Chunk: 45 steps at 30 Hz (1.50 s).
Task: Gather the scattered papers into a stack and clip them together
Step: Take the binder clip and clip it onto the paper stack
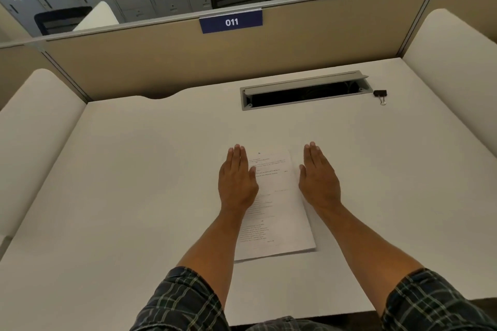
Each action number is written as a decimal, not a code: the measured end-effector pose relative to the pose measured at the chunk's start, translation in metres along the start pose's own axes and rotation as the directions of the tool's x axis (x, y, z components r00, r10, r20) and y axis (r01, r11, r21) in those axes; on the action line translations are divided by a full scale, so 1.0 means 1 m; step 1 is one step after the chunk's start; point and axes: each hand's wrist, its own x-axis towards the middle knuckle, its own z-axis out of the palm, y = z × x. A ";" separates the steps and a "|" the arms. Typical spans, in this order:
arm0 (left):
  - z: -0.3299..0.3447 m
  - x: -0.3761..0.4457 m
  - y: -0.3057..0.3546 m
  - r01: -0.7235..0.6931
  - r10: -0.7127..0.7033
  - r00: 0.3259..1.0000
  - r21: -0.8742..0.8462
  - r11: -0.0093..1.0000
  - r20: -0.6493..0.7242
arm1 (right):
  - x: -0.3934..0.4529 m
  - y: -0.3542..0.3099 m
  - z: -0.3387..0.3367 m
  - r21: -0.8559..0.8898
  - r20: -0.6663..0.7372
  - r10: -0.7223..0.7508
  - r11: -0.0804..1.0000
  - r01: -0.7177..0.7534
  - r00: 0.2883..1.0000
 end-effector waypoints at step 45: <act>0.222 0.279 0.369 -0.495 0.511 0.833 -0.127 0.859 0.211 | 0.244 0.297 -0.008 -0.179 0.147 0.387 0.916 -0.360 0.910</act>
